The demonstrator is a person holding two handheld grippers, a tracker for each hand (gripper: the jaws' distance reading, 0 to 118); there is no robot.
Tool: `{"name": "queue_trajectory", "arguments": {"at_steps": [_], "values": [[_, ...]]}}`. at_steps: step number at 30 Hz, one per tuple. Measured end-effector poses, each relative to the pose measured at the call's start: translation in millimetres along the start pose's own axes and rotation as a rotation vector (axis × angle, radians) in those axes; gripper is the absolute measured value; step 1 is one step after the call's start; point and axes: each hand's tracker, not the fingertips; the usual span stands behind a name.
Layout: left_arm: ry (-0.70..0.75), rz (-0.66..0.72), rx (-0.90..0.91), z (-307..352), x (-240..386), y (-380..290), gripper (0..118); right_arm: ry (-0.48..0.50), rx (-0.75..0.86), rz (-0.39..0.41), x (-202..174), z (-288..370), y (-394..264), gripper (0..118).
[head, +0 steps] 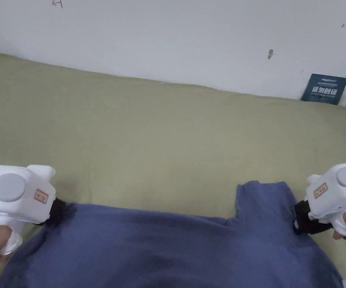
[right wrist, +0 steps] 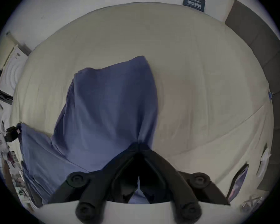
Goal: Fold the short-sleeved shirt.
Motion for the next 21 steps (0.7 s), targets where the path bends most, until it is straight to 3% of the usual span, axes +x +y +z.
{"name": "queue_trajectory", "arguments": {"at_steps": [2,5,8,11,17,21], "values": [[-0.010,-0.002,-0.001,0,-1,1,6,-0.020,0.025,-0.019,-9,-1,-4,0],[-0.024,0.009,-0.008,2,-7,8,6,-0.039,0.039,0.017,-11,4,-9,0],[-0.033,0.026,0.025,13,-4,8,6,-0.002,0.103,-0.004,-6,22,-15,0],[-0.092,0.009,0.130,45,-5,2,5,0.056,0.208,0.052,-1,57,-26,0],[-0.142,-0.084,0.325,134,-12,-38,5,0.145,0.423,0.101,14,153,-98,0],[-0.204,-0.080,0.318,185,-12,-81,5,0.175,0.461,0.145,12,196,-167,0]]}}
